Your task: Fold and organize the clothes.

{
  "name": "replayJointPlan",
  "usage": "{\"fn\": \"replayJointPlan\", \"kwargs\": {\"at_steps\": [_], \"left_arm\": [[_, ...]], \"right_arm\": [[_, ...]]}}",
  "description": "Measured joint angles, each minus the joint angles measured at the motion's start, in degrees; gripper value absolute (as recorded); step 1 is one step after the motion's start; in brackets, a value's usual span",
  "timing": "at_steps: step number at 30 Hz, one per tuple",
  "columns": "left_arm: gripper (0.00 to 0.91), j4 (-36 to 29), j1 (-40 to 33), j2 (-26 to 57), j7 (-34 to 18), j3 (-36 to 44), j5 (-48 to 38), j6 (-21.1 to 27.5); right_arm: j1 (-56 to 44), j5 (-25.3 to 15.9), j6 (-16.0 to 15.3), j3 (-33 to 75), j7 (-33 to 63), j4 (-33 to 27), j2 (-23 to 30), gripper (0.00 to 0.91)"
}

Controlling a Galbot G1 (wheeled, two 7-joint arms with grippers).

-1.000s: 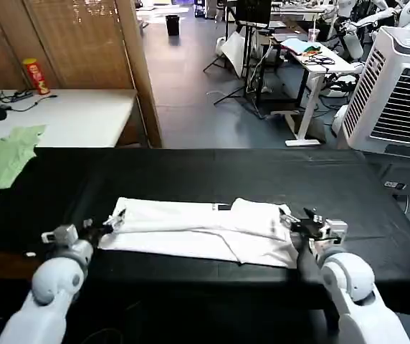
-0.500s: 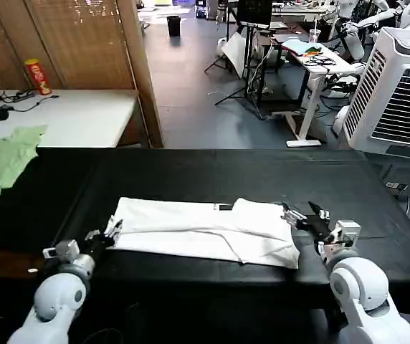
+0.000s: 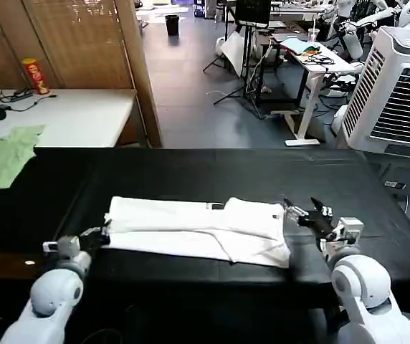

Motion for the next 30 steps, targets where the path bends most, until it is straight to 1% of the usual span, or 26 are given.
{"fn": "replayJointPlan", "kwargs": {"at_steps": [4, 8, 10, 13, 16, 18, 24, 26, 30], "left_arm": [[0.000, 2.2, 1.0, 4.8, -0.1, -2.6, 2.0, -2.8], [0.000, 4.2, 1.5, 10.2, -0.2, -5.0, 2.3, -4.4], [0.000, 4.2, 1.6, 11.5, -0.6, -5.4, 2.9, -4.2], [0.000, 2.6, 2.0, 11.7, -1.5, -5.2, 4.1, -2.3], [0.000, -0.5, 2.3, 10.2, -2.5, -4.5, 3.6, -0.1], [0.000, -3.6, 2.3, 8.3, -3.7, -3.1, 1.9, 1.7], [0.000, -13.2, 0.5, 0.9, -8.7, 3.9, -7.0, 8.2], [0.000, -15.1, -0.4, -1.5, -9.8, 6.8, -9.4, 9.3], [0.000, -16.6, -2.1, -5.8, -10.8, 12.1, -12.2, 10.7]], "right_arm": [[0.1, 0.0, 0.0, -0.2, 0.1, -0.2, 0.3, 0.878], [0.0, -0.4, 0.0, -0.5, 0.1, -0.2, 0.8, 0.878], [-0.4, -0.7, 0.0, -0.5, 0.1, -0.1, 1.1, 0.878], [-0.9, -1.2, 0.0, -0.4, 0.1, 0.1, 1.2, 0.878], [-1.5, -1.5, 0.0, 0.1, 0.1, 0.4, 1.3, 0.878], [-1.9, -1.8, 0.1, 0.4, 0.0, 0.5, 1.3, 0.878], [-3.2, -2.6, 0.3, 1.6, -0.1, 0.9, 2.0, 0.878], [-3.6, -2.8, 0.3, 1.9, -0.1, 0.9, 2.2, 0.878], [-4.0, -3.2, 0.3, 2.1, -0.1, 0.9, 2.3, 0.878]]}}
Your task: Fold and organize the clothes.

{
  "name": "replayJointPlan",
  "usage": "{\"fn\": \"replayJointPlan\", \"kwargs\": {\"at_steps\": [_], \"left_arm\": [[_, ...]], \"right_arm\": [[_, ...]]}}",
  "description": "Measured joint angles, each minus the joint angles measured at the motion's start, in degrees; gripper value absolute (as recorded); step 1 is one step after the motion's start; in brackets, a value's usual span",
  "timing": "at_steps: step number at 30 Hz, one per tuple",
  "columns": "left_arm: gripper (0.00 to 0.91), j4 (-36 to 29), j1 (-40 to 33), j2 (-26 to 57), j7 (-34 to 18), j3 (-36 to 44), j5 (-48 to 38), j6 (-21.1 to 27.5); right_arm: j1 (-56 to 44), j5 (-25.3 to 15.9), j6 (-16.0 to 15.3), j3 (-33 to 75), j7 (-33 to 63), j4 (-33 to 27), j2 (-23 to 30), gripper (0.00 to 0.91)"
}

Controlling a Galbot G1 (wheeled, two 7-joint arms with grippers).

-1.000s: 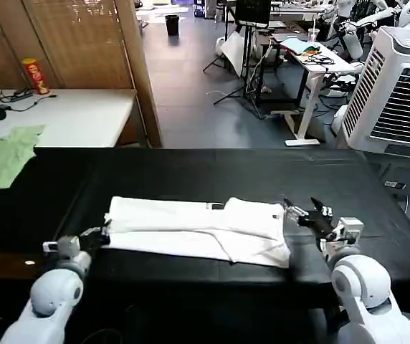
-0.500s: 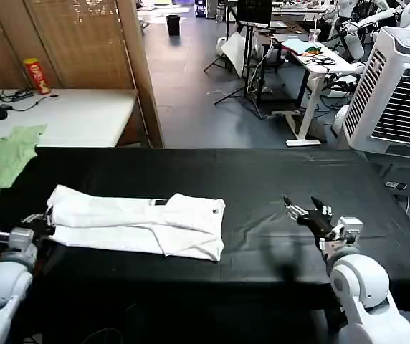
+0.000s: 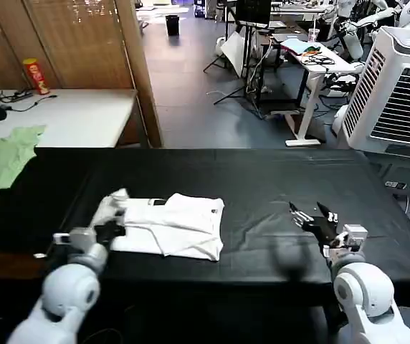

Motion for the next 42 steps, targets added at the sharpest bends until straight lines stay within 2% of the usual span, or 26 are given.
{"fn": "replayJointPlan", "kwargs": {"at_steps": [8, 23, 24, 25, 33, 39, 42], "left_arm": [[0.000, -1.5, -2.8, -6.8, -1.0, 7.1, -2.8, 0.4], [0.000, 0.2, -3.2, -13.4, -1.1, 11.5, -0.8, -0.6], [0.380, 0.7, -3.4, -13.8, -0.9, 11.7, 0.2, -1.1], [0.878, 1.1, -3.5, -14.2, -0.7, 11.9, 0.9, -1.4], [0.878, 4.3, -2.9, -16.3, 0.7, 13.3, 4.1, -4.2], [0.878, 3.5, -3.0, -17.5, 0.8, 14.6, -1.3, -3.8], [0.878, 2.2, -3.0, -16.5, 3.1, 14.2, 1.0, -4.7]], "right_arm": [[-0.3, -1.1, 0.1, -0.5, -0.1, -0.2, 0.8, 0.878], [-0.5, -2.0, 0.1, -1.4, -0.2, -0.6, 1.4, 0.878], [-0.6, -2.1, 0.1, -1.5, -0.2, -0.5, 1.4, 0.878], [-0.6, -2.2, 0.1, -1.5, -0.3, -0.5, 1.4, 0.878], [-0.3, -2.7, 0.3, -2.8, -1.1, -0.5, 1.4, 0.878], [0.2, -2.9, 0.5, -4.5, -2.2, -0.7, 0.7, 0.878], [0.7, -3.6, 0.9, -6.1, -3.9, -1.3, -0.1, 0.878]]}}
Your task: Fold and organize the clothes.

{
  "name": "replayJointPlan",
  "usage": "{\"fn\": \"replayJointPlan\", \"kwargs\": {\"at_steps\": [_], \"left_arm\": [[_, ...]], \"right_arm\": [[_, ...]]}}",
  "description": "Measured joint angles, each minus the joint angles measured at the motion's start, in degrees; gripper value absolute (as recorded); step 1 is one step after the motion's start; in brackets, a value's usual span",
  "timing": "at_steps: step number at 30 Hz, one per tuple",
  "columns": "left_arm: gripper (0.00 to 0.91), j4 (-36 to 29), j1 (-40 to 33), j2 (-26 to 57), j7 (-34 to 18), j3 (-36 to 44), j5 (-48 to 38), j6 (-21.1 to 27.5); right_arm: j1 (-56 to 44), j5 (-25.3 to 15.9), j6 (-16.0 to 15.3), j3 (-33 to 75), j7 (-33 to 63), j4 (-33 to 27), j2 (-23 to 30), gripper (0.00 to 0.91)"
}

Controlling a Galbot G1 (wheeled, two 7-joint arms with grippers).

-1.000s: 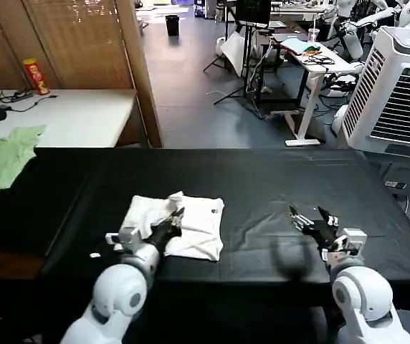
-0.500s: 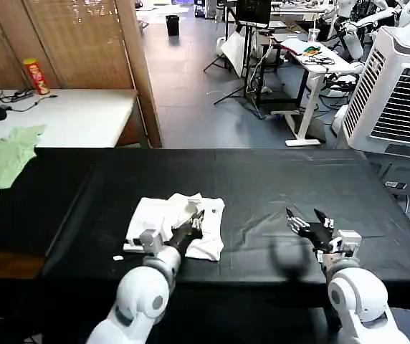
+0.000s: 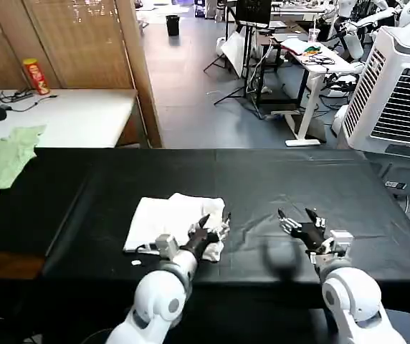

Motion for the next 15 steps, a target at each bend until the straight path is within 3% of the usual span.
{"fn": "replayJointPlan", "kwargs": {"at_steps": [8, 15], "left_arm": [[0.878, -0.7, 1.5, 9.0, 1.7, -6.5, 6.9, -3.8], [0.878, -0.1, 3.3, 13.8, 1.7, -12.6, 7.5, -4.4]], "right_arm": [[3.9, -3.6, 0.7, -8.9, -4.6, -2.2, -0.6, 0.878], [10.8, -6.5, 1.0, -18.0, -5.8, -6.9, 1.2, 0.878]]}}
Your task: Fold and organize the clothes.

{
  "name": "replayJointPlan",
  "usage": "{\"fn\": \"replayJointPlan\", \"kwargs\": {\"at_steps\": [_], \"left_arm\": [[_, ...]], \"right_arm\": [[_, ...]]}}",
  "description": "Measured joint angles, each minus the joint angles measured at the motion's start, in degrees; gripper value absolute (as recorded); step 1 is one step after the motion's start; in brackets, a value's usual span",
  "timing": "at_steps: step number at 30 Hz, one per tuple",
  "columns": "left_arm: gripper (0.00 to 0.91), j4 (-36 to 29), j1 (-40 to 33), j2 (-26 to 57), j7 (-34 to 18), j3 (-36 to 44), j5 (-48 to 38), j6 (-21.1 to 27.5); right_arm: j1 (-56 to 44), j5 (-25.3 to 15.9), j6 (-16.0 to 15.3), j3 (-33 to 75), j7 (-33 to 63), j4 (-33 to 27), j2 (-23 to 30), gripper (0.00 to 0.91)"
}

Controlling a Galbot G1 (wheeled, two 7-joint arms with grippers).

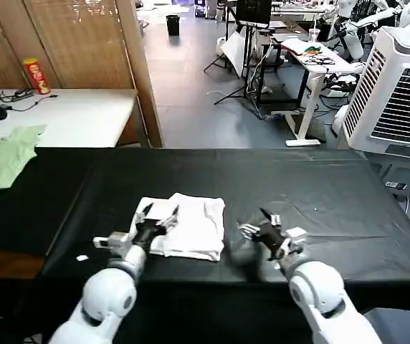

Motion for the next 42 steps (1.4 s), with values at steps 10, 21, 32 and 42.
{"fn": "replayJointPlan", "kwargs": {"at_steps": [10, 21, 32, 42], "left_arm": [[0.878, 1.1, 1.5, 0.3, -0.1, -3.7, 0.9, -0.7], [0.878, 4.3, 0.4, 0.1, 0.5, -7.2, -7.6, -0.8], [0.868, 8.4, 0.6, -0.7, 0.2, -10.1, -22.7, -0.3], [0.029, 10.4, 0.6, -1.4, 0.3, -11.3, -32.8, 2.2]], "right_arm": [[8.2, -7.8, -0.3, -7.2, 2.5, -10.3, 4.4, 0.878], [4.5, -8.4, 3.9, -0.5, 7.0, -7.7, 6.3, 0.878], [-1.5, -5.0, 4.3, 4.5, 7.1, 1.0, 4.3, 0.878], [-2.5, -5.0, 4.3, 5.2, 7.1, 3.2, 4.4, 0.878]]}}
